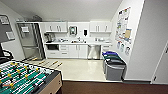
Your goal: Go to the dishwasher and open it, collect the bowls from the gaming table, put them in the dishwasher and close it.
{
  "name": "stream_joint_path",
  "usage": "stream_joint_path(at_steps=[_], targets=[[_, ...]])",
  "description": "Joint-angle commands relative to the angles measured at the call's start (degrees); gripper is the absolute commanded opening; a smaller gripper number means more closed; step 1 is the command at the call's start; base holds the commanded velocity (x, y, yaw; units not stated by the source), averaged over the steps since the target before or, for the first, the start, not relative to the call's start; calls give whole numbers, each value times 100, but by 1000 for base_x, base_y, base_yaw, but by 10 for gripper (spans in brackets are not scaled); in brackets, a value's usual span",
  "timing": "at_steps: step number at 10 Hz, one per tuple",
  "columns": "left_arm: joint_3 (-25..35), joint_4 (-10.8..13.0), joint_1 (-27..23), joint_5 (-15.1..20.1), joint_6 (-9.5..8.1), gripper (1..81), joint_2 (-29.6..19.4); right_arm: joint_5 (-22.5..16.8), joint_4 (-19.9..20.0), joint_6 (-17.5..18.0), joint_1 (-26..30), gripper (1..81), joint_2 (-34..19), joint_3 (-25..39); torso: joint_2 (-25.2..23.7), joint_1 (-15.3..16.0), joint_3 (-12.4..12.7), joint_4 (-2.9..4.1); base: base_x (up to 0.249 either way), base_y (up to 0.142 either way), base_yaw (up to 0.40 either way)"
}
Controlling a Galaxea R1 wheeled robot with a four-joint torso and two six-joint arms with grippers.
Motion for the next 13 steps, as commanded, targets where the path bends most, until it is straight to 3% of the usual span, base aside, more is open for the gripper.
stream_joint_path(at_steps=[1,13], targets=[[-71,-38,-354,310,35,811,-113,-307,33,29,310,811,-101,-74,0,0,0,0,145,0,0],[-62,-20,-354,310,44,811,-69,-315,-11,11,310,811,-21,-30,0,0,0,0,178,0,0]])
